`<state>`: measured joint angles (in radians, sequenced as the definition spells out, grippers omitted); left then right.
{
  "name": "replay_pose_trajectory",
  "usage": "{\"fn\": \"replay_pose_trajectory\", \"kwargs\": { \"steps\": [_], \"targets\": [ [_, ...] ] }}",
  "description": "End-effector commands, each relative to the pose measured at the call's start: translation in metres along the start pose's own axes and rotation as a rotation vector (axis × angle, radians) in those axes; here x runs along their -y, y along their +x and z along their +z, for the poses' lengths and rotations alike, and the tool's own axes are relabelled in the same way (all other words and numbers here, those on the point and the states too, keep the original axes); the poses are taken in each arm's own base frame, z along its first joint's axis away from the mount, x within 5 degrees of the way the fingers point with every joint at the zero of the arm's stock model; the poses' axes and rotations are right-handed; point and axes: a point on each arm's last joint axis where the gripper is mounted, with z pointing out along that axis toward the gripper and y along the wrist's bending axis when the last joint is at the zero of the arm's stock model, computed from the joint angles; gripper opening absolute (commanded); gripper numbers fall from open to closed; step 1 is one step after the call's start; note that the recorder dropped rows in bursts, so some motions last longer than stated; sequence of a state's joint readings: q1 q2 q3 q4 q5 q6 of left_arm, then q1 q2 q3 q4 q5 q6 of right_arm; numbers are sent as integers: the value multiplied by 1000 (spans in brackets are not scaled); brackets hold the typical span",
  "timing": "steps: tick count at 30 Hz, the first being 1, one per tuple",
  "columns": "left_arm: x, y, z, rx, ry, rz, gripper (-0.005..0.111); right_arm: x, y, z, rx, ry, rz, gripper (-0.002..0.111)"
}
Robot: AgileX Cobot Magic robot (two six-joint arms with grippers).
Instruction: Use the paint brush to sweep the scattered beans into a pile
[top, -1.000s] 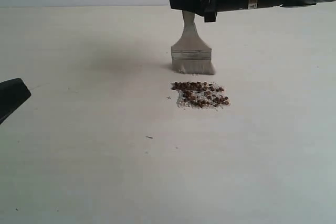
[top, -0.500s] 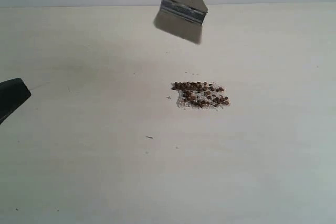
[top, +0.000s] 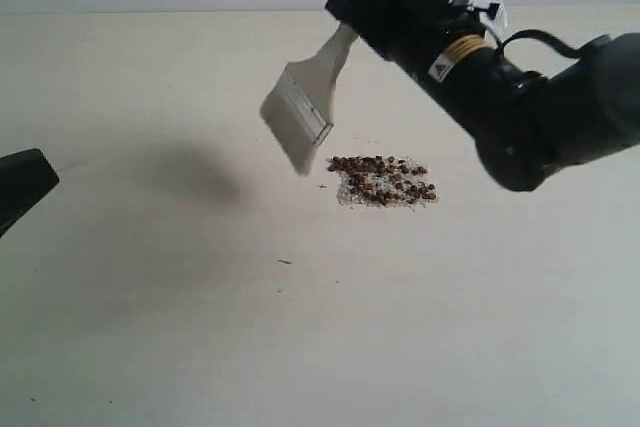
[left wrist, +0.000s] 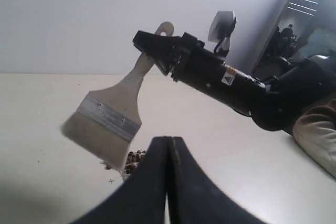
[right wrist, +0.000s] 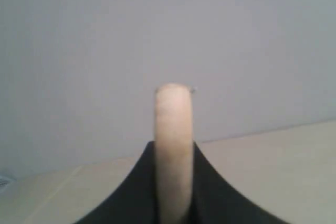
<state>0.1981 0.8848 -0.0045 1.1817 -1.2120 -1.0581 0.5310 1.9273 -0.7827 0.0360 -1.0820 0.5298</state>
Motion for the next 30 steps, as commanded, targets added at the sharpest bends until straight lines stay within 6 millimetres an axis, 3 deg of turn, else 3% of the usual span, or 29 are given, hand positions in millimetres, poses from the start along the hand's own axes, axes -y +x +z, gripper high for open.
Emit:
{"fn": "replay_pose_trajectory", "kwargs": {
  "steps": [1,5,20,30],
  "targets": [
    [1,0,-1,11,3,-9,0,-25,18,-11,33,213,-173,0],
    [1,0,-1,11,3,-9,0,-37,29,-17,11,282,-261,0],
    [1,0,-1,11,3,-9,0,-24,30,-22,-41,427,-372,0],
    [1,0,-1,11,3,-9,0,-41,19,-19,8,295,-380,0]
  ]
}}
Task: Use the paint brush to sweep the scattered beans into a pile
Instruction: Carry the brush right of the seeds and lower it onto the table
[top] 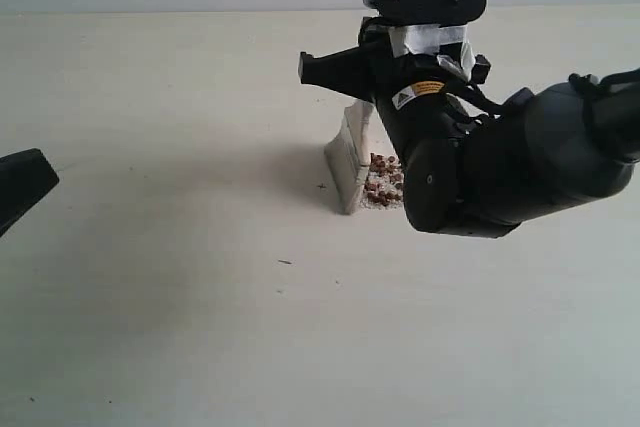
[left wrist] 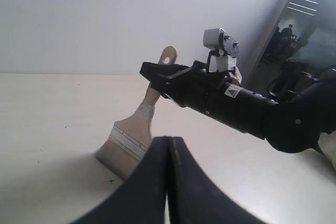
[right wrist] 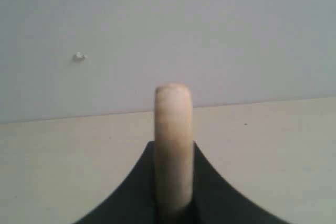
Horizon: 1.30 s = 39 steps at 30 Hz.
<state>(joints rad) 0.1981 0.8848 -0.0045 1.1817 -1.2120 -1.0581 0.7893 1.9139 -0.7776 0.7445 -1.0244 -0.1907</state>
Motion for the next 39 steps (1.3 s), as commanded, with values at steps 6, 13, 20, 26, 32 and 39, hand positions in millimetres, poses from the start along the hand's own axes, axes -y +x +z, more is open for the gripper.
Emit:
{"fn": "replay_pose_trajectory", "kwargs": {
  "steps": [6,13,20,26,32,39],
  "targets": [
    [1,0,-1,11,3,-9,0,-7,-63,-20,149,-90,1,0],
    [1,0,-1,11,3,-9,0,26,-117,-36,56,-102,-126,0],
    [1,0,-1,10,3,-8,0,86,-143,-34,-193,-84,-195,0],
    [1,0,-1,10,3,-8,0,114,-154,-18,-467,-180,-160,0],
    [1,0,-1,10,3,-8,0,130,-152,1,-708,-303,-118,0],
    [1,0,-1,10,3,-8,0,156,-116,38,-992,-530,39,0]
  ]
}}
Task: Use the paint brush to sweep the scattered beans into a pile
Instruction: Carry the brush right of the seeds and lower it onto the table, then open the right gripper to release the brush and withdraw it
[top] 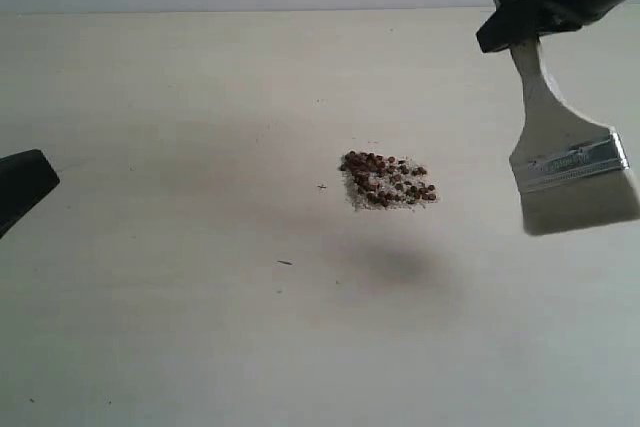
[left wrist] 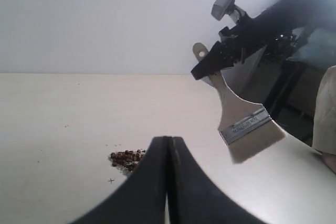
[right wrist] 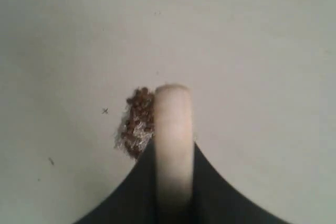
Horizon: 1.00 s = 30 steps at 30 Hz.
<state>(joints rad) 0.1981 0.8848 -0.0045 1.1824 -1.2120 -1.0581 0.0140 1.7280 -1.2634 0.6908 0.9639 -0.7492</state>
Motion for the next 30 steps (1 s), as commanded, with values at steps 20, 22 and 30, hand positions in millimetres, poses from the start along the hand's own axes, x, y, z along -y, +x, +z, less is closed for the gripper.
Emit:
{"fn": "replay_pose_trajectory", "kwargs": {
  "steps": [20,22,30],
  "targets": [
    [1,0,-1,10,3,-9,0,99,17,98,31,-108,252,13],
    [1,0,-1,10,3,-9,0,102,16,98,45,-80,257,20],
    [1,0,-1,10,3,-9,0,115,16,98,72,66,301,38]
  ]
}}
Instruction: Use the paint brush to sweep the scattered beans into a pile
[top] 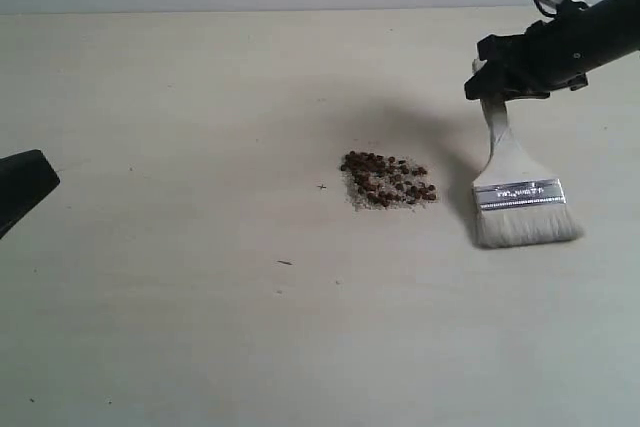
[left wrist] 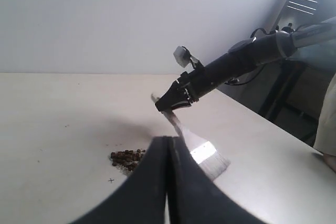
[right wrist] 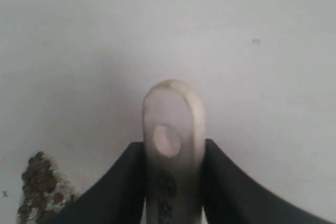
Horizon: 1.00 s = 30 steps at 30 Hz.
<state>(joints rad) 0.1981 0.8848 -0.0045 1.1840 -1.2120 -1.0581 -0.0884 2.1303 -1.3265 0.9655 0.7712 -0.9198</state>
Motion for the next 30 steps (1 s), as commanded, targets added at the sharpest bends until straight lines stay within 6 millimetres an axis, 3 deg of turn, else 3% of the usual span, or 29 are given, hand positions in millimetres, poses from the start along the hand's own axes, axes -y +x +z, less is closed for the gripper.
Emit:
{"fn": "replay_pose_trajectory", "kwargs": {
  "steps": [1,6,9,12,15,22,27,30],
  "targets": [
    [1,0,-1,12,2,-9,0,10,-5,-3,41,98,37,38],
    [1,0,-1,12,2,-9,0,15,-10,-9,89,178,61,36],
    [1,0,-1,12,2,-9,0,8,-16,-26,129,224,86,22],
    [1,0,-1,12,2,-9,0,-8,-14,-54,198,258,58,0],
    [1,0,-1,12,2,-9,0,-32,1,-89,352,338,39,0],
    [1,0,-1,12,2,-9,0,-84,76,-155,665,522,-36,0],
    [1,0,-1,12,2,-9,0,-127,134,-187,799,446,-142,0],
    [1,0,-1,12,2,-9,0,-139,174,-201,885,393,-194,0]
  ]
}}
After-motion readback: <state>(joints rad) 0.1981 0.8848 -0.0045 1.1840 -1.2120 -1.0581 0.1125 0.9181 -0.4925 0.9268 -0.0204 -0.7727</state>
